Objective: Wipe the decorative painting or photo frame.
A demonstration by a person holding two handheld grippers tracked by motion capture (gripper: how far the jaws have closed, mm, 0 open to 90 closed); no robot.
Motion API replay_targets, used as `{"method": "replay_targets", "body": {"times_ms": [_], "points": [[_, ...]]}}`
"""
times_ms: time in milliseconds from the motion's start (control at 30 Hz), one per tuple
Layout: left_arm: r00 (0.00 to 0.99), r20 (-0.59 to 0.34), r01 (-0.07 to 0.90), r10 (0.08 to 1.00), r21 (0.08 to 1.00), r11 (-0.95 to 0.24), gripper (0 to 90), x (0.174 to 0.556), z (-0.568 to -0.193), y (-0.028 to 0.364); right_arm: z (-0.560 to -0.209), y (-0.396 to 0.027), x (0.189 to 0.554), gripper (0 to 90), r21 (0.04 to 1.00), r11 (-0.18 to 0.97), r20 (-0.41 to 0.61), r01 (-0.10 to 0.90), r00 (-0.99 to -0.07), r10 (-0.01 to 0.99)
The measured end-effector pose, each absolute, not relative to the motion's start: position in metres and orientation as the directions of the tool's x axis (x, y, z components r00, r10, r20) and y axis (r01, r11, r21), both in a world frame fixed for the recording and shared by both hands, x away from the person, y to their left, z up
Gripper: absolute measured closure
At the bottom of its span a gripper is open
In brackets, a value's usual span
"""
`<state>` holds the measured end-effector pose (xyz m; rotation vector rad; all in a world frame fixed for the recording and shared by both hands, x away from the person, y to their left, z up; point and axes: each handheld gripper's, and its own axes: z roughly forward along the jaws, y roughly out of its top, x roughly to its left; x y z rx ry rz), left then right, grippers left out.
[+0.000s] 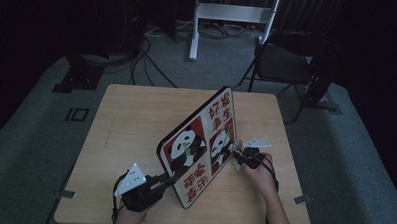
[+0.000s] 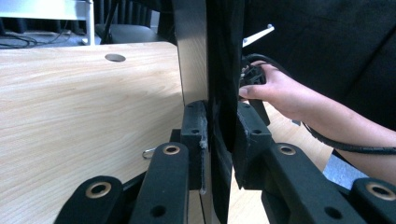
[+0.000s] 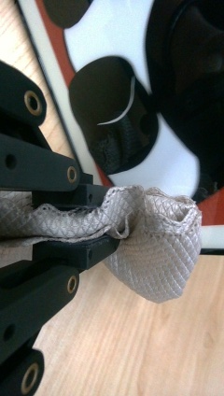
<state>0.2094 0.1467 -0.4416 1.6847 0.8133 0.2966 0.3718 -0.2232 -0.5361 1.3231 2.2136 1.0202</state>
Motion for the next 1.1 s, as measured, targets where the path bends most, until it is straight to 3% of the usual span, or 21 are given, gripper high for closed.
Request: {"method": "replay_targets", "body": {"times_ms": [367,800,1100], "points": [[0.720,-0.225,0.358,0.656,0.931,-0.074,77.7,0.210,-0.442,0.148,-0.528,-0.226,0.370,77.9,0.751,0.281,0.057,0.597,-0.483,0.874],[0.716,-0.222,0.357,0.662,0.931,-0.075,77.9,0.210,-0.442,0.147,-0.442,-0.224,0.362,77.8,0.898,0.209,0.015,0.388,-0.501,0.865],[0.715,-0.220,0.359,0.663,0.930,-0.078,77.8,0.210,-0.441,0.147,-0.399,-0.211,0.360,77.8,0.942,0.189,-0.014,0.278,-0.531,0.847]]}}
